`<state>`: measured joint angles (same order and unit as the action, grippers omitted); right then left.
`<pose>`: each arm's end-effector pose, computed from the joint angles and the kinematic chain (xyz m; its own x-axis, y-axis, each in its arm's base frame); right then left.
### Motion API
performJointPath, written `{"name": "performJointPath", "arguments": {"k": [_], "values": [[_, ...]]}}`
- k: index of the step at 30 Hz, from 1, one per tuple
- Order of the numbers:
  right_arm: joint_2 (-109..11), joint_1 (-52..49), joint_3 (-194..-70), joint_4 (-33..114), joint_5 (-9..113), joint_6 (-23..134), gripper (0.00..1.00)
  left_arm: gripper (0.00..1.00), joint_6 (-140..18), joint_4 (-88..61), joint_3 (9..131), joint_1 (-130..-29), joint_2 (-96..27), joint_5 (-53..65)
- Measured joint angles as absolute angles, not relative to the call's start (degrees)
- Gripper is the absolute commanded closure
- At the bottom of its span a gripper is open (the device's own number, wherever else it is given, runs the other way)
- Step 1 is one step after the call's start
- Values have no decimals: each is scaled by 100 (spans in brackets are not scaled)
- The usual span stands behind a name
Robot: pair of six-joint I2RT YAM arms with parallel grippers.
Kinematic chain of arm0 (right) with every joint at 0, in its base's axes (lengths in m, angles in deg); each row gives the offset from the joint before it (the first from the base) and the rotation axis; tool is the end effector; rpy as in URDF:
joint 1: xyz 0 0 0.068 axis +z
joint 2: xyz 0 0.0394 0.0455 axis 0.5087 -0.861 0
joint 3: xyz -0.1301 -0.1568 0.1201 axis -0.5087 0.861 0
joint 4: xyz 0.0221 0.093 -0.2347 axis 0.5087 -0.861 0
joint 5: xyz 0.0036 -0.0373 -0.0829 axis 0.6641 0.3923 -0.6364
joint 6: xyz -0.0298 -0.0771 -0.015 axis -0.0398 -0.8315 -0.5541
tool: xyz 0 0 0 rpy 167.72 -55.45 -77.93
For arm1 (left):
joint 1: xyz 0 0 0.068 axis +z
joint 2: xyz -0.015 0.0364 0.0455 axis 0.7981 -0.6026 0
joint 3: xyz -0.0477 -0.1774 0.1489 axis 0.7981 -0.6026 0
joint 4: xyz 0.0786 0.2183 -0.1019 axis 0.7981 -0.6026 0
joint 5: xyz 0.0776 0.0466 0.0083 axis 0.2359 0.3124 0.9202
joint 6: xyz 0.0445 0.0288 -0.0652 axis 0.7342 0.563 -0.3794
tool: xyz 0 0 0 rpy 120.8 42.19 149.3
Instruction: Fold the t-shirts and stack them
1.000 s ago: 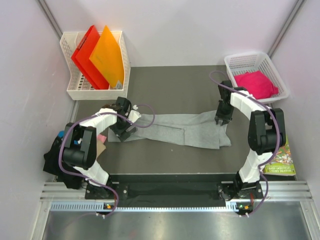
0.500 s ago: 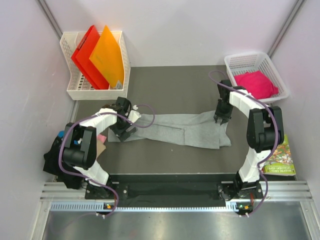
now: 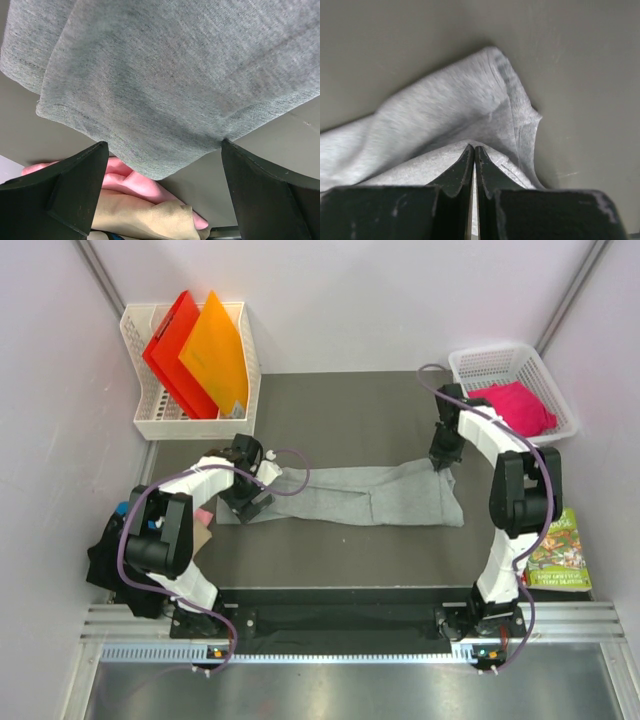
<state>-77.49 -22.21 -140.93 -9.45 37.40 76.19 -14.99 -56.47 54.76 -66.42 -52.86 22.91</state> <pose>0.3694 0.0456 0.1386 -0.9019 0.3344 -0.2735 0.3432 0.9391 0.0164 0.2867 -0.0573 0.1013 -0.6705 0.7359 -0.0939 0.7016 0.6701 0.2422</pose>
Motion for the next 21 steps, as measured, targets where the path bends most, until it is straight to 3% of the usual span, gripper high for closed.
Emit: {"name": "performJointPath", "arguments": {"k": [7,9,10,12,13,16,19,21], "values": [[-7840,-2364,-14896,-1039,3650,7475,100,1,-1497,-5645,5476,-6642,-5290,2293],[-7963,-2403,-14909,-1052,3637,7442,96,1,-1497,-5645,5476,-6642,-5303,2293],[-8035,-2412,-14909,-1065,3637,7436,84,1,-1497,-5647,5478,-6642,-5312,2295],[-8227,-2416,-14907,-1072,3639,7403,70,1,-1494,-5650,5478,-6642,-5312,2295],[-8312,-2416,-14902,-1083,3641,7392,53,1,-1494,-5647,5478,-6642,-5312,2297],[-8500,-2420,-14902,-1109,3626,7298,28,1,-1494,-5652,5478,-6642,-5312,2299],[-8527,-2425,-14917,-1220,3462,7259,18,1,-1492,-5660,5478,-6642,-5312,2304],[-8524,-2427,-15044,-1382,3246,7248,17,1,-1488,-5665,5478,-6642,-5312,2317]]}}
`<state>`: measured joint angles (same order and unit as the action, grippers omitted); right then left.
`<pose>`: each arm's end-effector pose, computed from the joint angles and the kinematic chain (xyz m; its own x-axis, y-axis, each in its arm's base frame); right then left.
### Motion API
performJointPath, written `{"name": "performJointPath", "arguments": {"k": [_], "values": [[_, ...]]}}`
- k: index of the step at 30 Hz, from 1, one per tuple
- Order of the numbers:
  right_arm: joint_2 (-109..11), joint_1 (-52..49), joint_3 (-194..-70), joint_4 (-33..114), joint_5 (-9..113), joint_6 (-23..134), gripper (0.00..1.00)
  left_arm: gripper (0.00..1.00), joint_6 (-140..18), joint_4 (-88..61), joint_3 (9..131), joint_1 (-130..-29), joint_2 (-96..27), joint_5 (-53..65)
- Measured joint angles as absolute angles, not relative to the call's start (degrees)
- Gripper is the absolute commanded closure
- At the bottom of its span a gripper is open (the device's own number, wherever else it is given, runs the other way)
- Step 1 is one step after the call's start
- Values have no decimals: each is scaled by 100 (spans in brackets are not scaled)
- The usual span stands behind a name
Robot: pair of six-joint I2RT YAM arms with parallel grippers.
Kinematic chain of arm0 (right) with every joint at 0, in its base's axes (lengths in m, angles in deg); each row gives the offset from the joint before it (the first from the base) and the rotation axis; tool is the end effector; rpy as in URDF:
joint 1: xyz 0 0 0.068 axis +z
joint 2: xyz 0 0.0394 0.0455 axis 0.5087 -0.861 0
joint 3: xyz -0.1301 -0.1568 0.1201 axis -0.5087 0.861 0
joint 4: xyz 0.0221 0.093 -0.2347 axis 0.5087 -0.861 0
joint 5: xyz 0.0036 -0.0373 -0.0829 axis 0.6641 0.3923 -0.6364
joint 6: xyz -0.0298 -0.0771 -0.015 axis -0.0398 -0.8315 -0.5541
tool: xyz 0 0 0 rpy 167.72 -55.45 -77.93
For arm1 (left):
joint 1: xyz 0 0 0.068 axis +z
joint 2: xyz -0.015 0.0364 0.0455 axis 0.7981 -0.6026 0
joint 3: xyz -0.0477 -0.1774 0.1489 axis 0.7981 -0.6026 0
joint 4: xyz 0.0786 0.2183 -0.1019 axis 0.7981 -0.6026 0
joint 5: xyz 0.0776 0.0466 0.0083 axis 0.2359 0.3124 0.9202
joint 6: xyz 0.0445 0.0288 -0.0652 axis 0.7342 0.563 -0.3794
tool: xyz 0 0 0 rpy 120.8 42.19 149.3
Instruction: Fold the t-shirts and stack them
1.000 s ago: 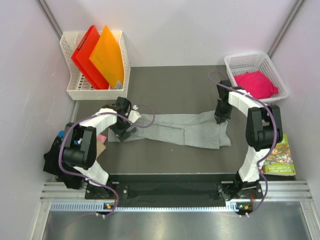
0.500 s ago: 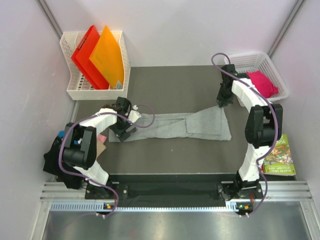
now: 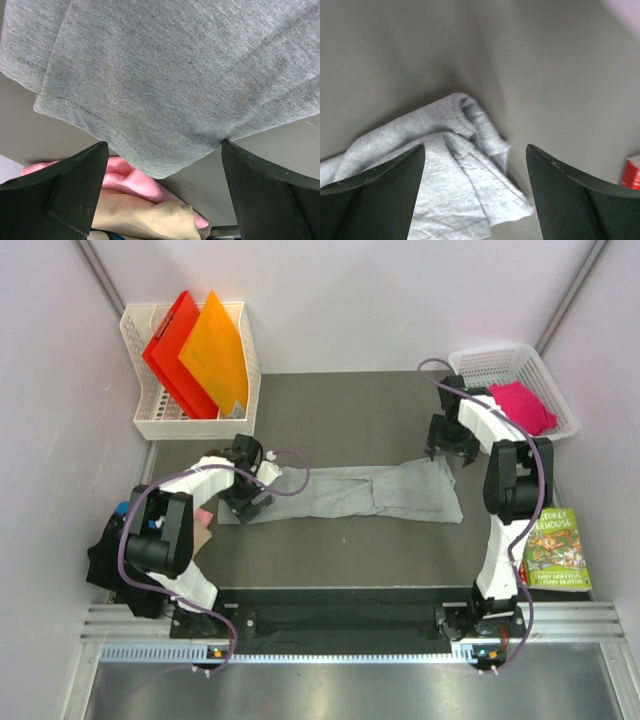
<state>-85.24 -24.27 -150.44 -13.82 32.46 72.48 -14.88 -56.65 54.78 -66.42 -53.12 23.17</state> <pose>0.3940 0.0286 0.1333 -0.9156 0.2998 -0.2679 0.3351 0.9372 -0.0966 0.2864 -0.0569 0.1001 -0.6704 0.7371 -0.0849 0.7037 0.6679 0.2421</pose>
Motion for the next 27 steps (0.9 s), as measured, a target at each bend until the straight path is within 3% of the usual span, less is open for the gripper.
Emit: {"name": "performJointPath", "arguments": {"k": [8,14,22,27], "values": [[-7639,-2326,-15492,-1553,2953,7202,22,1,-1409,-5722,5478,-6640,-5303,2430],[-6927,-1625,-14579,-1222,3694,7311,27,1,-1379,-6189,5758,-6607,-5188,2417],[-7904,-689,-14010,-923,4638,7639,30,1,-1726,-6672,7823,-6651,-5513,1985],[-8378,-604,-14362,-855,4785,7722,31,1,-1980,-6559,7849,-6753,-6092,1792]]}}
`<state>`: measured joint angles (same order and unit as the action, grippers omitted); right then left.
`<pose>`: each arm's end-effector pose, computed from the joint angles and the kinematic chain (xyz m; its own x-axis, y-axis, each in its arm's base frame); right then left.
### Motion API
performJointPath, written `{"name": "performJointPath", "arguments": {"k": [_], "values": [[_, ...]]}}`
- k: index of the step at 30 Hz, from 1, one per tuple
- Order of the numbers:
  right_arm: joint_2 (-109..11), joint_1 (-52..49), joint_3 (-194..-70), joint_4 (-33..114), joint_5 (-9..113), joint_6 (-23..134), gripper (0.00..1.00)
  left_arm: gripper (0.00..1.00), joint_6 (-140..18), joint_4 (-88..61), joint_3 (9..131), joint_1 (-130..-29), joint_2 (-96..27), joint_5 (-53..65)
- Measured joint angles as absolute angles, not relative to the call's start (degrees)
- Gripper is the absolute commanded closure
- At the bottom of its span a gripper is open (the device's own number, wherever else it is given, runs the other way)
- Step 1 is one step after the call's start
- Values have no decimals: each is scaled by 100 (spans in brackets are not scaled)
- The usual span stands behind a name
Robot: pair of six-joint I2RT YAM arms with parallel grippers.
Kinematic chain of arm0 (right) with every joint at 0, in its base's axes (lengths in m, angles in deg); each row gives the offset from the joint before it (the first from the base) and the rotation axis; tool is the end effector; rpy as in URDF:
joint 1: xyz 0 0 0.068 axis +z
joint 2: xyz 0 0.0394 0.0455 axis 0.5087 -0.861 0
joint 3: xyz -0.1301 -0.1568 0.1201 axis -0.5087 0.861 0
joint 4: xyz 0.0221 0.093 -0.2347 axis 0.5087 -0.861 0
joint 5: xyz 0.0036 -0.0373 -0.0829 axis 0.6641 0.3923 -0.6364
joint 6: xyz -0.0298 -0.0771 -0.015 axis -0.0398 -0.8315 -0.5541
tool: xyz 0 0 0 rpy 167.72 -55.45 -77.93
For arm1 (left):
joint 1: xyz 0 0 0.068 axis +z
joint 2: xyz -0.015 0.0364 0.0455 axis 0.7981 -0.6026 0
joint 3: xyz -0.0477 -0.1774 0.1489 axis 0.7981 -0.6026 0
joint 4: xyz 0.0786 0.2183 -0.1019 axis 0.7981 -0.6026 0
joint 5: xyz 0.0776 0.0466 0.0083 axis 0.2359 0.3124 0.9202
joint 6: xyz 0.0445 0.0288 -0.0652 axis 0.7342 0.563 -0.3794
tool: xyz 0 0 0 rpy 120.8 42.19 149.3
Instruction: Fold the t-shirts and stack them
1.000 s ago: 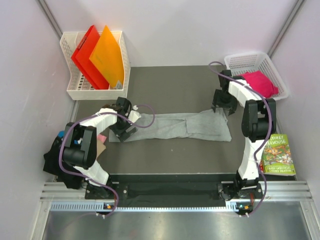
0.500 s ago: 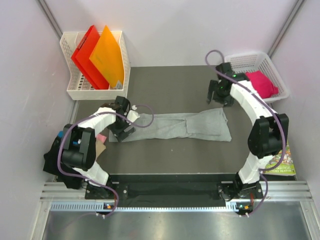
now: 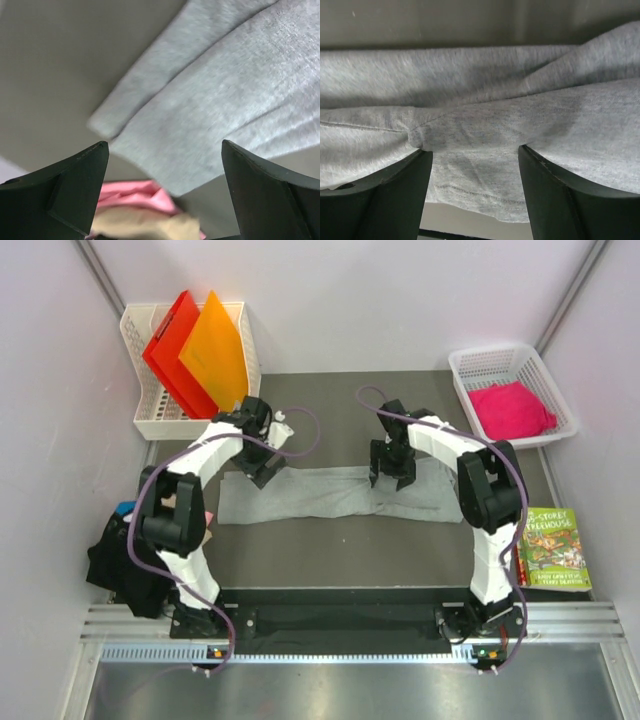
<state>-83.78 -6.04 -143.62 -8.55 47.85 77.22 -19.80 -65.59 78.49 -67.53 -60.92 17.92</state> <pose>0.3482 0.1642 0.1122 -0.9860 0.0775 -0.1478 0.0544 0.9865 0.1544 0.3469 -0.0854 0.1650 -0.6811 0.6874 -0.2523 0.6539 0.7260 0.2127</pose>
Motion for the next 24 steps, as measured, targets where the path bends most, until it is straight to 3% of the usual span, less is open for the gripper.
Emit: {"name": "performJointPath", "arguments": {"k": [8,14,24], "values": [[-8577,-604,-14452,-761,4809,7790,32,1,-2144,-6192,7434,-6777,-6908,1698],[-8575,-615,-14415,-713,4872,7783,22,1,-2100,-6004,7270,-6777,-6796,1742],[-8577,-941,-14684,-1284,5051,7289,16,1,-1877,-5077,6313,-6552,-6079,1595]]}}
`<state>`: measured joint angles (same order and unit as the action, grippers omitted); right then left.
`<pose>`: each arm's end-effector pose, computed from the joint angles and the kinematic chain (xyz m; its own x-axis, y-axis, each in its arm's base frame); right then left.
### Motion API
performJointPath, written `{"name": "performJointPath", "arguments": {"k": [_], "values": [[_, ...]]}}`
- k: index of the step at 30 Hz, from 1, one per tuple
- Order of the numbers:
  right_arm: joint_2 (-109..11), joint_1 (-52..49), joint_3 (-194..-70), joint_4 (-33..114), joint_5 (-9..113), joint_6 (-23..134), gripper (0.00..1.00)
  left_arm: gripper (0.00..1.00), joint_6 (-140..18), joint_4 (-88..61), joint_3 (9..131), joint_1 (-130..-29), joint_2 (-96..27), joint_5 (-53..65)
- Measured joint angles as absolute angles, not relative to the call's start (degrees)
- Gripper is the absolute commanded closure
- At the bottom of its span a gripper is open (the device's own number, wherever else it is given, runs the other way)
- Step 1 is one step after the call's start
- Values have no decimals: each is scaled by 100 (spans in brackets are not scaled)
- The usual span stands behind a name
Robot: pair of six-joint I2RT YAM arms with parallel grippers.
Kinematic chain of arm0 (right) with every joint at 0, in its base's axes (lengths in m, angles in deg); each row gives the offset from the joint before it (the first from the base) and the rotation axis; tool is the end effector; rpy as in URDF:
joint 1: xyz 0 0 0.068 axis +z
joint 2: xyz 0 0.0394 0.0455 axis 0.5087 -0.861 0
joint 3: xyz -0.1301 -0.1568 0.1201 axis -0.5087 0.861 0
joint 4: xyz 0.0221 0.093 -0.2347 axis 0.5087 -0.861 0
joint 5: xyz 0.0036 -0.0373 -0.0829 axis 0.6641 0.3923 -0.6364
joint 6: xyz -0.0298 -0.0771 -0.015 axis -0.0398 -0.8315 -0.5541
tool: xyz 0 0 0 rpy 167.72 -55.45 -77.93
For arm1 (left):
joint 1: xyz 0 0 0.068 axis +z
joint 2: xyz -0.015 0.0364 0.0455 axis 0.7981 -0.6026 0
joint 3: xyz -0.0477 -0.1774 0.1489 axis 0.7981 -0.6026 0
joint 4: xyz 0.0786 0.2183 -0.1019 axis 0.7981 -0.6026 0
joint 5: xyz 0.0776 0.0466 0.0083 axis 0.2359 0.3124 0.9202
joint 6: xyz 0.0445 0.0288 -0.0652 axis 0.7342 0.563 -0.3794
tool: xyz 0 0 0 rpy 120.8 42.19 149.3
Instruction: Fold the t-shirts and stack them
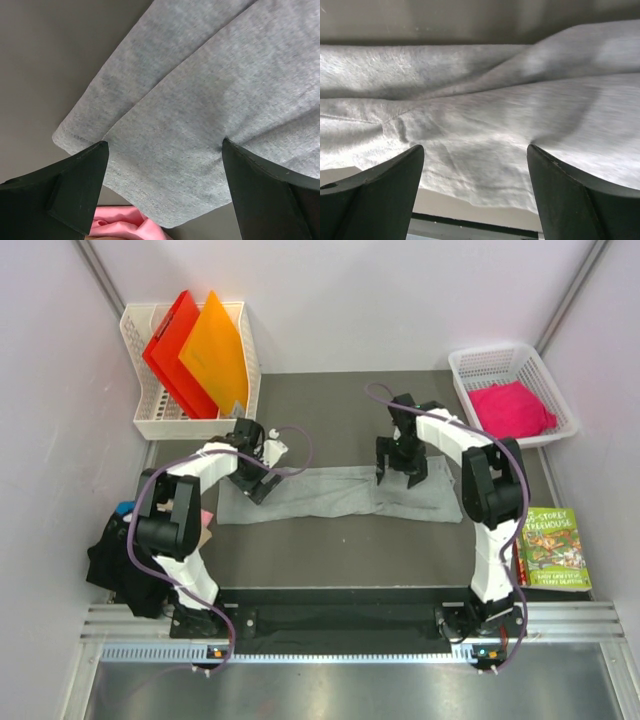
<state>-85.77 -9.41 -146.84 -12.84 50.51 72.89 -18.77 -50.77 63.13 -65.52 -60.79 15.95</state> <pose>0.3565 0.1468 0.1126 -0.9942 0.0556 -0.0921 0.0400 0.9858 0.1633 0.3316 -0.0717 0.1021 -0.6895 0.6764 -0.2591 0.6516 0.7354 0.1858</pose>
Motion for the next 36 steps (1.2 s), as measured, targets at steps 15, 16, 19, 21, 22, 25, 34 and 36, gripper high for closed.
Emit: {"name": "performJointPath", "arguments": {"k": [15,16,19,21,22,25,34,36], "values": [[-6763,-1229,-13763,-1773,4859,7368,17,1,-1623,-5046,6265,-6290,-6033,1469],[-6767,-1242,-13516,-1703,4841,7412,17,1,-1621,-5059,6276,-6286,-6033,1471],[-6900,-1258,-12944,-1638,4782,7538,18,1,-1617,-5107,6297,-6259,-6033,1493],[-7045,-1277,-12841,-1638,4747,7613,20,1,-1584,-5160,6300,-6224,-6020,1571],[-7112,-1290,-12845,-1594,4728,7645,21,1,-1578,-5184,6300,-6207,-6016,1624],[-7427,-1354,-13055,-1594,4697,7676,24,1,-1564,-5269,6300,-6168,-5998,1814],[-7851,-1400,-13453,-1769,4745,7440,24,1,-1558,-5625,6304,-6124,-5955,2229],[-7724,-1400,-13398,-1863,4760,7353,24,1,-1538,-5739,6308,-6122,-5863,2282]]}}
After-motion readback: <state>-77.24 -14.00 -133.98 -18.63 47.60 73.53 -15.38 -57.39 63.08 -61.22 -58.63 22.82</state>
